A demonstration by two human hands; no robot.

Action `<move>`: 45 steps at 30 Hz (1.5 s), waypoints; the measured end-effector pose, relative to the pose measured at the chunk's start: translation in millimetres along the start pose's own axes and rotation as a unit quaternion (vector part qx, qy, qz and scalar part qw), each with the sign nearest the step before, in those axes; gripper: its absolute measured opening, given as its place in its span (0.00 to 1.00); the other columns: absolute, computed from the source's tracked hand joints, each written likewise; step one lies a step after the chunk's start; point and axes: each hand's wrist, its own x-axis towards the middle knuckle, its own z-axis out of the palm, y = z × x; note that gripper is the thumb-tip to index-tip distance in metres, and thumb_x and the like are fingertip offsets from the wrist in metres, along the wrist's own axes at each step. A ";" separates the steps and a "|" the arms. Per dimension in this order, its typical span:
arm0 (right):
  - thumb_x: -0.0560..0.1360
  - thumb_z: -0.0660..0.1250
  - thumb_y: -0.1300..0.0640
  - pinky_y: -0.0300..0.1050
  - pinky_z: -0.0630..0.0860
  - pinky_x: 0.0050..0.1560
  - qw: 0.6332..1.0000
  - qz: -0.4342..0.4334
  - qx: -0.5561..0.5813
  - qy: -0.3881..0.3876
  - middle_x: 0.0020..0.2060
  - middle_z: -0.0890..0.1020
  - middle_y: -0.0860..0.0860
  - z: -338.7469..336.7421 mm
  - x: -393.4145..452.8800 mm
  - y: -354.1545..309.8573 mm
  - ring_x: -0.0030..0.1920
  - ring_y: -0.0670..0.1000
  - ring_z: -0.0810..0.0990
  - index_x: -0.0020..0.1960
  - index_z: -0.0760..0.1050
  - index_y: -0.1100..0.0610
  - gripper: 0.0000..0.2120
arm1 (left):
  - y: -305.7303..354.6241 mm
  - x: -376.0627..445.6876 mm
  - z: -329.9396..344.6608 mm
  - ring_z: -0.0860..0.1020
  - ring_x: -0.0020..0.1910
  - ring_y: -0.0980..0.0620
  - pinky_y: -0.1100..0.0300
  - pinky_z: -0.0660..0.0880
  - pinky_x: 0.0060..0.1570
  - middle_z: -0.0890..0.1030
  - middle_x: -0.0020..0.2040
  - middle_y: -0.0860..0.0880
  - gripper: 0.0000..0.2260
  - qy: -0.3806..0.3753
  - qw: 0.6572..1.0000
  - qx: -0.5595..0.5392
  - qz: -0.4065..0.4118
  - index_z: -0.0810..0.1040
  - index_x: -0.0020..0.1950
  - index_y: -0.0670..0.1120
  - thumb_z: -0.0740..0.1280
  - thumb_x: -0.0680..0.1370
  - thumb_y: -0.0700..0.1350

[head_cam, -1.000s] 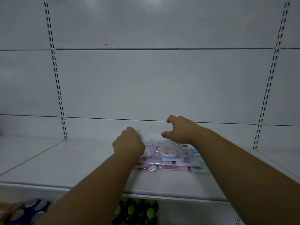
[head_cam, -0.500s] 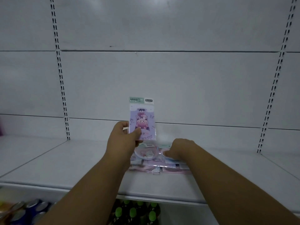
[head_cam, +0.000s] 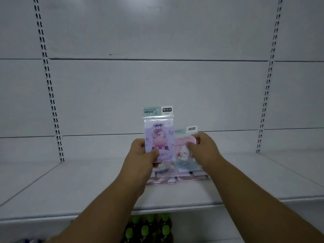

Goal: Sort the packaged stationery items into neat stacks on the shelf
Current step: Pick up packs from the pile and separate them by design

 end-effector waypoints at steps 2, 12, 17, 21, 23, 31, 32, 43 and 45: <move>0.73 0.68 0.65 0.53 0.81 0.42 0.995 0.037 0.089 0.018 0.45 0.83 0.57 -19.8 -13.5 0.8 0.39 0.55 0.82 0.52 0.76 0.59 0.07 | -6.3 -6.7 8.0 0.82 0.47 0.51 0.59 0.79 0.42 0.82 0.50 0.51 0.07 -0.015 1.000 0.003 -0.003 0.72 0.58 0.49 0.63 0.82 0.40; 0.73 0.69 0.67 0.44 0.77 0.31 0.992 0.029 0.087 0.087 0.44 0.84 0.60 -193.3 -37.1 33.9 0.35 0.54 0.79 0.51 0.77 0.61 0.08 | 8.2 -51.6 149.0 0.82 0.44 0.52 0.61 0.78 0.40 0.81 0.49 0.50 0.08 -0.097 0.995 -0.036 0.008 0.72 0.56 0.48 0.63 0.81 0.37; 0.73 0.69 0.67 0.45 0.77 0.31 0.989 0.028 0.041 0.138 0.44 0.83 0.60 -321.1 -39.4 78.7 0.33 0.54 0.78 0.52 0.77 0.63 0.08 | 19.9 -86.6 269.4 0.82 0.43 0.51 0.63 0.77 0.36 0.81 0.48 0.50 0.07 -0.134 0.990 -0.043 0.018 0.72 0.55 0.48 0.64 0.80 0.37; 0.72 0.69 0.68 0.47 0.77 0.34 0.988 0.036 0.020 0.147 0.43 0.84 0.60 -410.3 -33.3 110.5 0.34 0.54 0.79 0.50 0.78 0.62 0.08 | 27.0 -109.3 358.8 0.84 0.42 0.49 0.55 0.82 0.43 0.82 0.48 0.49 0.07 -0.158 0.985 -0.068 0.009 0.74 0.55 0.46 0.66 0.79 0.38; 0.72 0.69 0.68 0.44 0.76 0.31 0.988 0.033 0.013 0.151 0.43 0.84 0.59 -444.3 -25.5 123.7 0.33 0.53 0.79 0.50 0.78 0.62 0.08 | 27.4 -114.5 397.4 0.85 0.39 0.48 0.53 0.82 0.42 0.84 0.47 0.48 0.06 -0.164 0.983 -0.080 0.003 0.75 0.54 0.44 0.66 0.78 0.38; 0.72 0.69 0.67 0.42 0.74 0.28 0.984 0.045 0.030 0.172 0.42 0.82 0.59 -520.0 42.0 185.3 0.30 0.52 0.77 0.50 0.77 0.62 0.07 | 13.0 -75.9 501.6 0.85 0.34 0.46 0.56 0.80 0.33 0.85 0.42 0.43 0.03 -0.142 0.989 -0.036 -0.008 0.75 0.50 0.38 0.66 0.77 0.37; 0.72 0.69 0.67 0.42 0.74 0.29 0.983 0.047 0.035 0.175 0.42 0.82 0.59 -525.9 52.1 191.5 0.29 0.52 0.77 0.50 0.77 0.62 0.07 | 10.6 -67.2 511.2 0.85 0.34 0.46 0.56 0.81 0.33 0.85 0.42 0.43 0.03 -0.143 0.989 -0.028 -0.011 0.75 0.50 0.38 0.66 0.77 0.37; 0.72 0.70 0.67 0.45 0.74 0.33 0.989 0.034 0.093 0.112 0.41 0.82 0.56 -560.1 151.8 239.9 0.32 0.55 0.77 0.51 0.77 0.60 0.09 | -23.6 -14.0 590.6 0.85 0.36 0.43 0.53 0.82 0.36 0.84 0.41 0.39 0.04 -0.118 0.982 0.107 -0.103 0.74 0.47 0.38 0.67 0.78 0.38; 0.72 0.70 0.67 0.41 0.73 0.30 0.990 0.028 0.109 0.080 0.39 0.82 0.55 -562.1 166.5 248.9 0.31 0.52 0.78 0.51 0.77 0.59 0.09 | -30.7 -10.6 602.8 0.85 0.35 0.43 0.54 0.82 0.34 0.84 0.41 0.38 0.03 -0.097 0.978 0.134 -0.127 0.75 0.46 0.39 0.67 0.77 0.38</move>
